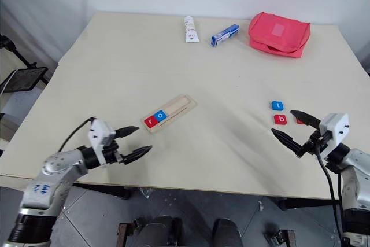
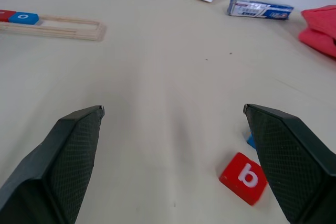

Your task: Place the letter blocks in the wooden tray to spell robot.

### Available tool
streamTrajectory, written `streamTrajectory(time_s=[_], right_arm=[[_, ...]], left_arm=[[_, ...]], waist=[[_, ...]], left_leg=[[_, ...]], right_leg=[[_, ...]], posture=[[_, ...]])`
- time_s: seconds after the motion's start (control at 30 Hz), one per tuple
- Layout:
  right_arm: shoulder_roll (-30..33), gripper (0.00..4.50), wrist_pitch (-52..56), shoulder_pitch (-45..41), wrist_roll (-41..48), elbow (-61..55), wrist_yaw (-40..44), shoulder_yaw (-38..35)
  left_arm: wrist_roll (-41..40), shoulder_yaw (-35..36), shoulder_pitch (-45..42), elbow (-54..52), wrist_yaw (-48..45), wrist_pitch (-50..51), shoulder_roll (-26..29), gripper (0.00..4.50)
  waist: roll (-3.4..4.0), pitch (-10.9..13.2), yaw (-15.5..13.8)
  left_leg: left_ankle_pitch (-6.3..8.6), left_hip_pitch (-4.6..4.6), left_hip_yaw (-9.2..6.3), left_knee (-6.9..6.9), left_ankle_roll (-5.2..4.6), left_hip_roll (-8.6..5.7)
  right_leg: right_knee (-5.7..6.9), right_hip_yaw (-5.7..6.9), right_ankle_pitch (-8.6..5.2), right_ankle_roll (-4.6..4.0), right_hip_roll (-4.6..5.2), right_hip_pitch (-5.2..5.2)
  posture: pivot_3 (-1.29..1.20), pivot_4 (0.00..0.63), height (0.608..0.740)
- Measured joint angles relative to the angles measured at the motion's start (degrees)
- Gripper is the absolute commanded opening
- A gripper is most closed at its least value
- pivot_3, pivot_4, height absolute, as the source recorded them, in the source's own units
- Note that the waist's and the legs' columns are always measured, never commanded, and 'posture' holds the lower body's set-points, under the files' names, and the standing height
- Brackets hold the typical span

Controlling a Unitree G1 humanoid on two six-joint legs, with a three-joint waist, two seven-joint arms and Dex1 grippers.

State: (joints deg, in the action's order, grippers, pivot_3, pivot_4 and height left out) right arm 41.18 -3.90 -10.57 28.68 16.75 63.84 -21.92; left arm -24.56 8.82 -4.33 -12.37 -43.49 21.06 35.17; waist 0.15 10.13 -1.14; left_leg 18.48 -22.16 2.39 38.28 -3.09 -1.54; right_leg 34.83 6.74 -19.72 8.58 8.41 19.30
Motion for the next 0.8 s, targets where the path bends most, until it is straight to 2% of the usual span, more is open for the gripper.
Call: streamTrajectory(time_s=[0.17, 0.3, 0.4, 0.63, 0.8], right_arm=[[-0.21, 4.46, 0.00, -1.98, -0.27, 1.04, 1.57, 1.87], [-0.21, 4.46, 0.18, -2.56, -0.27, 1.39, 3.30, 3.30], [-0.20, 4.46, 0.27, -3.12, -0.37, 1.66, 4.66, 3.94], [-0.23, 4.46, 0.32, -5.06, -0.57, 1.53, 5.46, 5.77], [-0.31, 4.46, 0.33, -4.56, -0.53, 1.00, 5.40, 5.76]], left_arm=[[-1.19, 4.95, -0.17, -2.56, 1.39, 9.23, 7.33, 4.50], [-2.51, 6.04, -2.13, -2.85, 1.09, 14.55, 10.55, 4.50], [-2.32, 3.52, -5.73, -2.46, -0.68, 16.99, 12.93, 4.50], [-0.07, -6.66, -19.04, 3.81, -2.13, 19.71, 11.87, 4.50], [1.53, -11.47, -23.59, 6.21, -3.82, 21.44, 11.90, 4.50]], waist=[[0.03, 0.02, -0.23], [0.04, 0.02, -0.09], [0.08, 0.05, -0.13], [0.13, 0.08, -0.05], [0.12, 0.08, -0.06]], left_leg=[[0.00, -0.01, -0.09, 0.01, 0.00, -0.04], [0.00, -0.02, -0.13, -0.01, 0.00, -0.06], [0.00, -0.01, -0.13, 0.00, 0.01, -0.07], [0.00, -0.06, -0.12, -0.10, 0.01, -0.10], [0.00, -0.08, -0.11, -0.09, 0.01, -0.11]], right_leg=[[0.00, -0.05, 0.00, 0.00, 0.01, -0.03], [0.02, -0.07, 0.00, 0.00, 0.00, -0.01], [0.06, -0.05, 0.00, 0.00, -0.01, 0.00], [0.26, -0.01, 0.00, 0.00, -0.01, 0.21], [0.24, 0.01, 0.00, 0.00, -0.01, 0.20]], posture=[[0.00, 0.150, 0.740], [0.00, 0.150, 0.740], [0.00, 0.150, 0.740], [0.00, 0.150, 0.740], [0.00, 0.150, 0.740]])
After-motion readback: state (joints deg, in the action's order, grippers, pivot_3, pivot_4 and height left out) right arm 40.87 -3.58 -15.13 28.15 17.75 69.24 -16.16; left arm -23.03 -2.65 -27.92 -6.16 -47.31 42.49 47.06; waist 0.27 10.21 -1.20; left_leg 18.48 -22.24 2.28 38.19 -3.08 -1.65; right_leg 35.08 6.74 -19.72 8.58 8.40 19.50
